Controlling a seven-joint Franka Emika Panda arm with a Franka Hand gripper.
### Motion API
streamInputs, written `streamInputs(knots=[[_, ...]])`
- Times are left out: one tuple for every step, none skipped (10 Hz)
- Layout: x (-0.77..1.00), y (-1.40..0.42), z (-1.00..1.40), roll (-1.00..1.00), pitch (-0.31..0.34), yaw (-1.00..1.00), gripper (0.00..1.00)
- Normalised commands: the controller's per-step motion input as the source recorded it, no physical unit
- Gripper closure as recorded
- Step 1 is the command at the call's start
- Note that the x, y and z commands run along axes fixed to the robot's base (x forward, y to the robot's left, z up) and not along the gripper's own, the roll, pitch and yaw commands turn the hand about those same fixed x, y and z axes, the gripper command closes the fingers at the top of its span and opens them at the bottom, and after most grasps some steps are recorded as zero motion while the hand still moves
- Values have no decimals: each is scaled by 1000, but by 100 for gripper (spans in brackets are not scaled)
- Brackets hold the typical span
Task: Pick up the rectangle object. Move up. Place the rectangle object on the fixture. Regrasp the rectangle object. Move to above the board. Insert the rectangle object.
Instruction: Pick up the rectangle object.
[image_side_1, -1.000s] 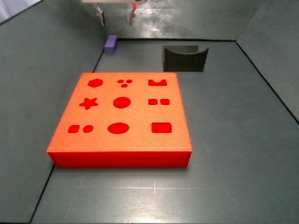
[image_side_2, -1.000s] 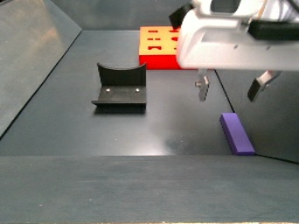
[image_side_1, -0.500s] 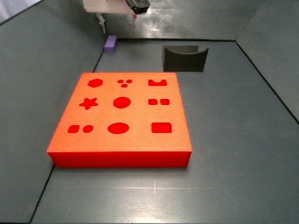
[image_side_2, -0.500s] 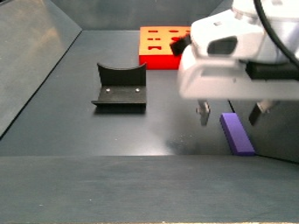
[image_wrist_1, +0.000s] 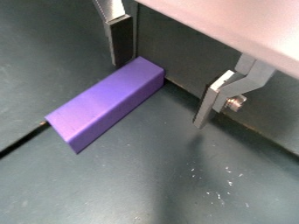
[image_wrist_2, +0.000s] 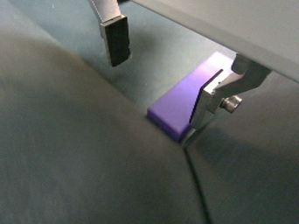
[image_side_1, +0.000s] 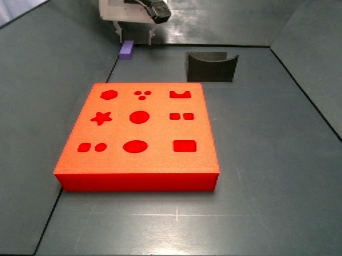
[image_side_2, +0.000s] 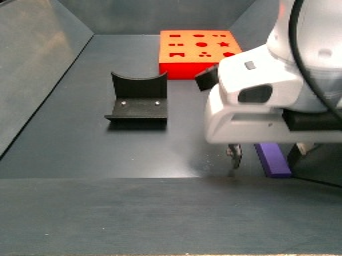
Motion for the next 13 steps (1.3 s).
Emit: streamInputs(knots=[[0, 134, -351, -220, -31, -14, 0], [0, 91, -400, -151, -37, 0, 0], [0, 51, -463, -141, -51, 0, 0], [280, 0, -291, -103, 0, 0, 0], [351, -91, 0, -36, 0, -117, 0], [389, -191, 86, 0, 0, -317, 0], [351, -200, 143, 0, 0, -386, 0], [331, -237, 251, 0, 0, -531, 0], [200, -211, 280, 0, 0, -734, 0], [0, -151, 94, 0, 0, -906, 0], [0, -120, 0, -27, 0, -883, 0], [-31, -177, -63, -91, 0, -771, 0], [-71, -143, -129, -117, 0, -649, 0]])
